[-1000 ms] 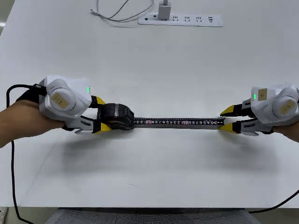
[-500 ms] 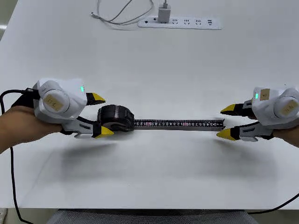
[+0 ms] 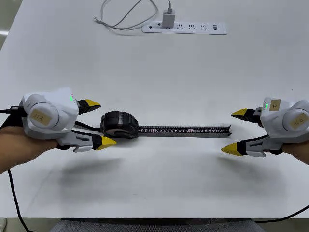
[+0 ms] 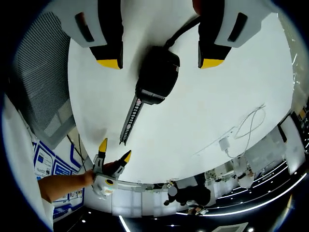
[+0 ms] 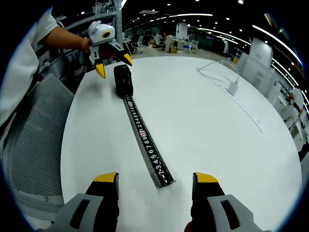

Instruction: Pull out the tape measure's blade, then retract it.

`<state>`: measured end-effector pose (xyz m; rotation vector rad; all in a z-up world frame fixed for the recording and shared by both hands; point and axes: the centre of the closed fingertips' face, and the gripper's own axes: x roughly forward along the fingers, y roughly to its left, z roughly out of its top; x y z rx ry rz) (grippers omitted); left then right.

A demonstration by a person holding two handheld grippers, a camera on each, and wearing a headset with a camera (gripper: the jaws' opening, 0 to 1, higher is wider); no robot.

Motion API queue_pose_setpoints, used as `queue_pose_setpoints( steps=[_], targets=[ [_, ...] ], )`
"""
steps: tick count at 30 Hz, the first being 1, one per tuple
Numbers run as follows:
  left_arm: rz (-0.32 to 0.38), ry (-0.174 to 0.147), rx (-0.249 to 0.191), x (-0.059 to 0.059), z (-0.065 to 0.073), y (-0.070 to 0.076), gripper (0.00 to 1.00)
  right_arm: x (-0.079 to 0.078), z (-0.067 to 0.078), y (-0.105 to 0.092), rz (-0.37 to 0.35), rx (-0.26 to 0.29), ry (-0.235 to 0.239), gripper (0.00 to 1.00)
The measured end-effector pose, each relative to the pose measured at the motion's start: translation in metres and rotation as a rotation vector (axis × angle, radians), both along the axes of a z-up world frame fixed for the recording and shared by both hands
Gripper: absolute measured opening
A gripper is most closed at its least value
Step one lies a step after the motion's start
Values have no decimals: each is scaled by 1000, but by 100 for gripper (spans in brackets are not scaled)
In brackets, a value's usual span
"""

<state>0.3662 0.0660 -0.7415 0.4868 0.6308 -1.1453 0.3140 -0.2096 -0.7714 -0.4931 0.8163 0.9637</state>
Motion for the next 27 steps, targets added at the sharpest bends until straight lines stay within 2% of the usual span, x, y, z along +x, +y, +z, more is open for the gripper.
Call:
queue_pose_setpoints(
  steps=[2,5,7,8,16,27],
  targets=[
    [27,11,-14,-1,1,3,62,-1,2,0,-13,-2,-9,62],
    [50,1,-24,-4,5,7,66,-3,5,0,-35,3,-16,66],
    [62,11,-35,-8,6,10,69,-4,6,-1,-49,6,-16,67],
    [71,4,-36,-8,7,11,70,-4,7,-1,-59,9,-21,68],
    [141,5,-62,-17,14,26,76,-8,17,1,-119,42,-45,82],
    [225,15,-86,-29,17,42,85,-19,29,1,-165,69,-63,88]
  ],
)
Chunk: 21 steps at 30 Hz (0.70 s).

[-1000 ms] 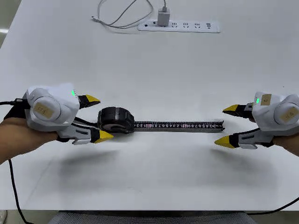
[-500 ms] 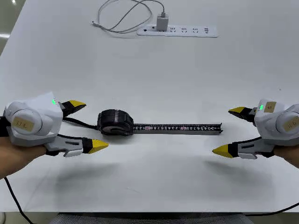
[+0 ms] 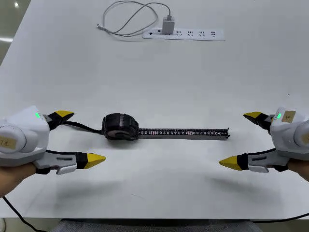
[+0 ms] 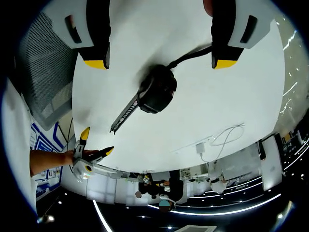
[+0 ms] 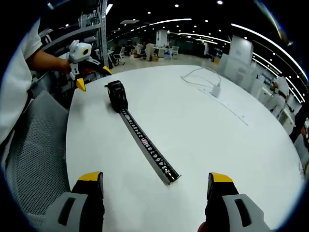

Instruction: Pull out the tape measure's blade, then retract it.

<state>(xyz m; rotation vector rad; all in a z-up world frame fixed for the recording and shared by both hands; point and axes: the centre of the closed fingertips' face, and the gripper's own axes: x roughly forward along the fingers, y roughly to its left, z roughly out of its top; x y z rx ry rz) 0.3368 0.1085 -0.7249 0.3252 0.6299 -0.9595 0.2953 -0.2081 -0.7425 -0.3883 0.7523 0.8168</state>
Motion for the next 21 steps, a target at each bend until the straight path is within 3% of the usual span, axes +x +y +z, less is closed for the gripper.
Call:
queue_pose_setpoints(
  steps=[10,21],
  targets=[
    [68,12,-18,-14,-3,14,90,-11,11,2,-48,51,-25,91],
    [130,20,-65,-28,2,32,93,-27,17,-2,-92,73,-50,91]
  ],
)
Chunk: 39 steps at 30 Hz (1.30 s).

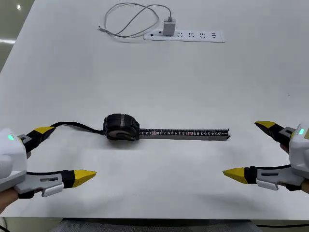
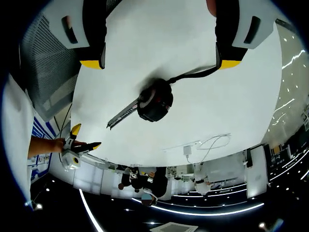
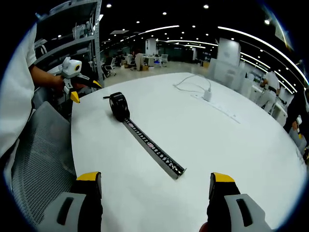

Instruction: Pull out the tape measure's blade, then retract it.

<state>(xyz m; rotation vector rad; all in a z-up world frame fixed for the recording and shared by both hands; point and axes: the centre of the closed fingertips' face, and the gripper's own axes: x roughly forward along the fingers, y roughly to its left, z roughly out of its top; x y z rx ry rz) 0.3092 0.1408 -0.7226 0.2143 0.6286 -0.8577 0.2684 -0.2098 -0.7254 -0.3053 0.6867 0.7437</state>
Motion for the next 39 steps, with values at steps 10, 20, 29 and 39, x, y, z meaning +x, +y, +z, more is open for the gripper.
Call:
queue_pose_setpoints(
  steps=[10,20,29,39],
  targets=[
    [22,23,-8,-17,-3,8,94,-17,-1,-6,-30,19,6,92],
    [48,51,-28,-30,-11,8,95,-30,-12,-12,-65,33,19,92],
    [59,63,-36,-34,-16,6,95,-32,-17,-10,-72,44,28,92],
    [62,64,-39,-35,-15,7,95,-33,-18,-8,-64,42,34,91]
  ],
)
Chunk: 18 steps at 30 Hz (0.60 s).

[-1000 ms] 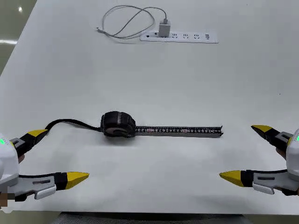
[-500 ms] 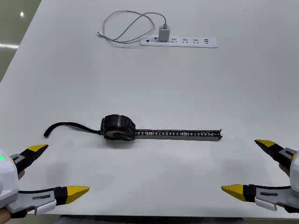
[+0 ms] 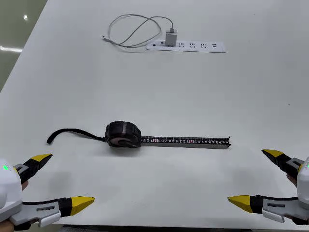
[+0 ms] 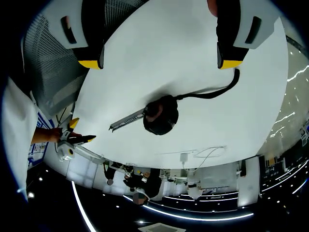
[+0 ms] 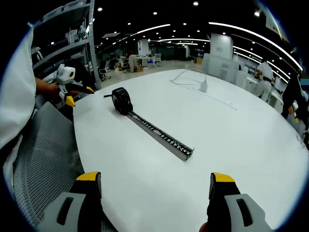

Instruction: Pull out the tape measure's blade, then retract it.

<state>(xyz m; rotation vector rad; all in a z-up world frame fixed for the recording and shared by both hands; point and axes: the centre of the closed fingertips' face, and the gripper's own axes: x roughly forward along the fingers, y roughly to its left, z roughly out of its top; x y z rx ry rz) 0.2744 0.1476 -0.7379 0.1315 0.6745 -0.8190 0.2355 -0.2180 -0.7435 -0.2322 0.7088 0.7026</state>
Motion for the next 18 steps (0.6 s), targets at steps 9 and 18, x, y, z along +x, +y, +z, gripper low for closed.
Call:
queue_pose_setpoints(
  steps=[9,18],
  targets=[
    [-1,-1,0,1,1,-1,95,0,0,1,7,-4,2,90],
    [-3,-2,0,1,1,0,95,-1,0,2,9,-6,5,90]
  ],
)
